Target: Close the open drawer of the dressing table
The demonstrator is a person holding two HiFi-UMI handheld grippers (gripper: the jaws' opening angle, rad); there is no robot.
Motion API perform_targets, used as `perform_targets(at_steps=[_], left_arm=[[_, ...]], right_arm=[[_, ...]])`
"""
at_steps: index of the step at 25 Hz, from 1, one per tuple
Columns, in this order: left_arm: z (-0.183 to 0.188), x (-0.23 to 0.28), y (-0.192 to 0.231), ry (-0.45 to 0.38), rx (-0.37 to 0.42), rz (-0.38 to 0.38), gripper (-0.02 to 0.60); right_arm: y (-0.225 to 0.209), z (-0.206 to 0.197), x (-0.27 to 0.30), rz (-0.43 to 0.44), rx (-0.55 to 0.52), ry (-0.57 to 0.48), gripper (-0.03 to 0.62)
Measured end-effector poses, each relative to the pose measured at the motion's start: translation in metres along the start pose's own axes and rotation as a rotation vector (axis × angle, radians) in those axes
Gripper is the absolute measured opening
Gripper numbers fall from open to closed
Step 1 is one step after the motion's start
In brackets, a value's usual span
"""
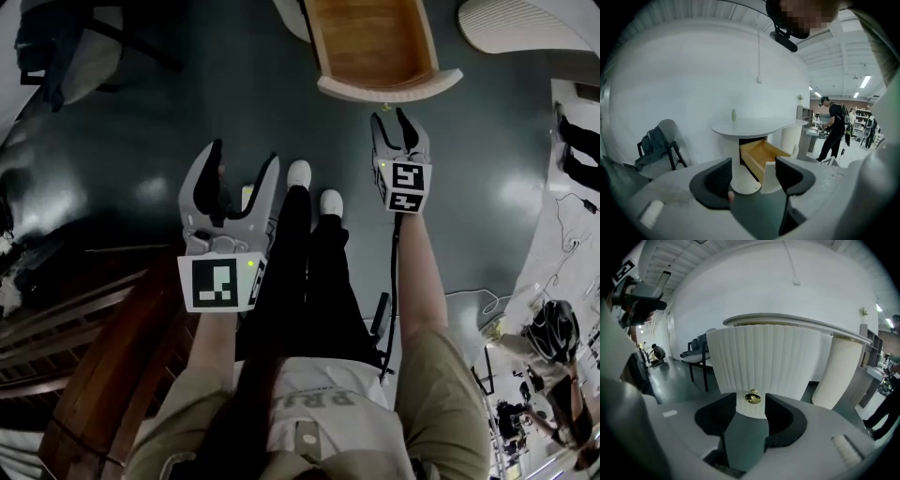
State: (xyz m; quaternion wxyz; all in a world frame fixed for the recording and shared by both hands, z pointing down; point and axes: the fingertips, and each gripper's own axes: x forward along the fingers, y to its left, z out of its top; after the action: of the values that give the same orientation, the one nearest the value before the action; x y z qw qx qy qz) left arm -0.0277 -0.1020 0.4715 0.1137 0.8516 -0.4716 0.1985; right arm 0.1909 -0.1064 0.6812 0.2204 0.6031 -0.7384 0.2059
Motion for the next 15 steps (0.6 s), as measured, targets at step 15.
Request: perform_targets(at_steps=[15], left_arm=[[-0.025, -0.001, 0.007, 0.03, -0.052, 0.054, 0.304]], right_arm=[[-0.004, -0.012, 0.012, -0.018, 0.001, 0.017, 0.118]])
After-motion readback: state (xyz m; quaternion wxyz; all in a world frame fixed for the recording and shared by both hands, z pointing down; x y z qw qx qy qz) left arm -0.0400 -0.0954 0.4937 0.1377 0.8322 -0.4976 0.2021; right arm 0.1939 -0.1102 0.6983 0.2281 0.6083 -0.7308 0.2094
